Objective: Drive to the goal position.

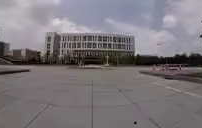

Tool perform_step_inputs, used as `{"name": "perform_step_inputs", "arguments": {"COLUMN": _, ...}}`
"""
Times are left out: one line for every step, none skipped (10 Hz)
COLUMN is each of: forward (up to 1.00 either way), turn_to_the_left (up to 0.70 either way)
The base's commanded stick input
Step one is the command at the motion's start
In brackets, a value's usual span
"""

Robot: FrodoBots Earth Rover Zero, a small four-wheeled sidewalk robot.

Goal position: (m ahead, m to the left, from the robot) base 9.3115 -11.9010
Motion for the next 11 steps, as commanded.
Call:
{"name": "perform_step_inputs", "arguments": {"forward": 0.5, "turn_to_the_left": -0.02}}
{"name": "perform_step_inputs", "arguments": {"forward": 0.5, "turn_to_the_left": -0.02}}
{"name": "perform_step_inputs", "arguments": {"forward": 0.5, "turn_to_the_left": -0.02}}
{"name": "perform_step_inputs", "arguments": {"forward": 0.5, "turn_to_the_left": -0.02}}
{"name": "perform_step_inputs", "arguments": {"forward": 0.5, "turn_to_the_left": -0.02}}
{"name": "perform_step_inputs", "arguments": {"forward": 0.5, "turn_to_the_left": -0.02}}
{"name": "perform_step_inputs", "arguments": {"forward": 0.5, "turn_to_the_left": -0.02}}
{"name": "perform_step_inputs", "arguments": {"forward": 0.5, "turn_to_the_left": -0.02}}
{"name": "perform_step_inputs", "arguments": {"forward": 0.5, "turn_to_the_left": -0.02}}
{"name": "perform_step_inputs", "arguments": {"forward": 0.5, "turn_to_the_left": -0.02}}
{"name": "perform_step_inputs", "arguments": {"forward": 0.5, "turn_to_the_left": -0.02}}
